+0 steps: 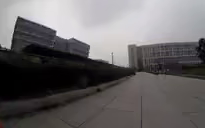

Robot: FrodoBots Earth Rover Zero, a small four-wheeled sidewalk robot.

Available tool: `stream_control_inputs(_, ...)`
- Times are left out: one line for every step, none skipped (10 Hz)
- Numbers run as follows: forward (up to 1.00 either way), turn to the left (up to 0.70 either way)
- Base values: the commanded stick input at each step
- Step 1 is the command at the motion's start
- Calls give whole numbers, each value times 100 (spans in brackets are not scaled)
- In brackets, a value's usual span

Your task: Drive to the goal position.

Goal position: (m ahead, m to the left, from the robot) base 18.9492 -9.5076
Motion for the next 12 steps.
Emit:
stream_control_inputs(70, -21)
stream_control_inputs(70, 0)
stream_control_inputs(70, 0)
stream_control_inputs(70, 0)
stream_control_inputs(70, 0)
stream_control_inputs(70, 0)
stream_control_inputs(70, 0)
stream_control_inputs(70, 0)
stream_control_inputs(70, 0)
stream_control_inputs(70, 0)
stream_control_inputs(70, 0)
stream_control_inputs(70, 0)
